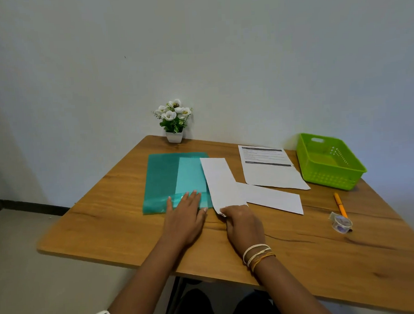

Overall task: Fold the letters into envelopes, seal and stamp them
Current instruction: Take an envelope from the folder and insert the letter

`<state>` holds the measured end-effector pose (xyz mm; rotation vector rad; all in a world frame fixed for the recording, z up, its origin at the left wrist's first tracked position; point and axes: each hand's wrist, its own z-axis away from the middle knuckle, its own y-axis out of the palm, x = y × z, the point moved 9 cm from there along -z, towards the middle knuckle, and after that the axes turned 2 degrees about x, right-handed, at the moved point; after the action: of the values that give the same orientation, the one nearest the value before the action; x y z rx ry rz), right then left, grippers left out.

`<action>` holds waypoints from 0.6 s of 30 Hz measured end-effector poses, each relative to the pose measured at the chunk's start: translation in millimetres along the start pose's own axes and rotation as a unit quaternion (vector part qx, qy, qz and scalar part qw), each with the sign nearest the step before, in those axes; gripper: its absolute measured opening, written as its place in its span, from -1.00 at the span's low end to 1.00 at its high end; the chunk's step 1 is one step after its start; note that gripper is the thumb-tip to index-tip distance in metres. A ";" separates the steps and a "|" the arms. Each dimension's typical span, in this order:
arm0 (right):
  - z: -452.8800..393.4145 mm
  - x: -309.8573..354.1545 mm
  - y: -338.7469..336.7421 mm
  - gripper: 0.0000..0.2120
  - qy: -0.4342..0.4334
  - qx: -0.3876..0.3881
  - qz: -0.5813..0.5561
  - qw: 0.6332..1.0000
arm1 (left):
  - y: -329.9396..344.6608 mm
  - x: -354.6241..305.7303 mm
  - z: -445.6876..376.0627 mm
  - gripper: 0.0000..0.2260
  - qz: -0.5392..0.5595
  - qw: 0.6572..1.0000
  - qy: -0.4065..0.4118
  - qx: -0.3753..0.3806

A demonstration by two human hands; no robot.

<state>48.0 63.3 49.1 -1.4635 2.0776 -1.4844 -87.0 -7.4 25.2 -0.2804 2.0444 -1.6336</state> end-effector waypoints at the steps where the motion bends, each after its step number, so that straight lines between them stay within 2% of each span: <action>1: -1.1 -4.2 0.1 -0.76 0.010 -0.002 -0.001 1.000 | 0.9 4.4 -0.4 -0.49 -0.013 1.000 -0.012 0.000; 4: -4.5 -11.3 0.1 -0.76 0.020 -0.003 -0.001 1.000 | -5.1 25.4 -0.5 -0.48 -0.026 0.998 -0.051 -0.012; 9: -15.7 -7.5 15.5 -0.74 -0.016 0.042 0.020 0.999 | -15.7 68.4 -3.9 -0.48 -0.021 0.992 -0.126 -0.024; 12: -24.1 -4.3 25.7 -0.73 -0.027 0.069 0.032 0.997 | -14.6 73.1 -1.8 -0.46 -0.046 0.988 -0.144 -0.034; 14: -29.6 1.3 29.8 -0.72 -0.039 0.077 0.036 0.996 | -17.6 63.6 -0.1 -0.46 -0.041 0.985 -0.151 -0.072; 16: -33.5 8.0 36.1 -0.69 -0.059 0.100 0.047 0.992 | -23.8 40.1 -2.3 -0.52 -0.006 0.986 -0.115 -0.123; 18: -36.3 8.5 38.7 -0.67 -0.060 0.114 0.027 0.991 | -26.7 5.8 -9.7 -0.59 0.049 0.987 -0.033 -0.153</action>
<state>-2.4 78.8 38.4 -1.3639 1.7963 -1.5168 -100.8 -8.8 50.7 -0.3283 2.2178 -1.2348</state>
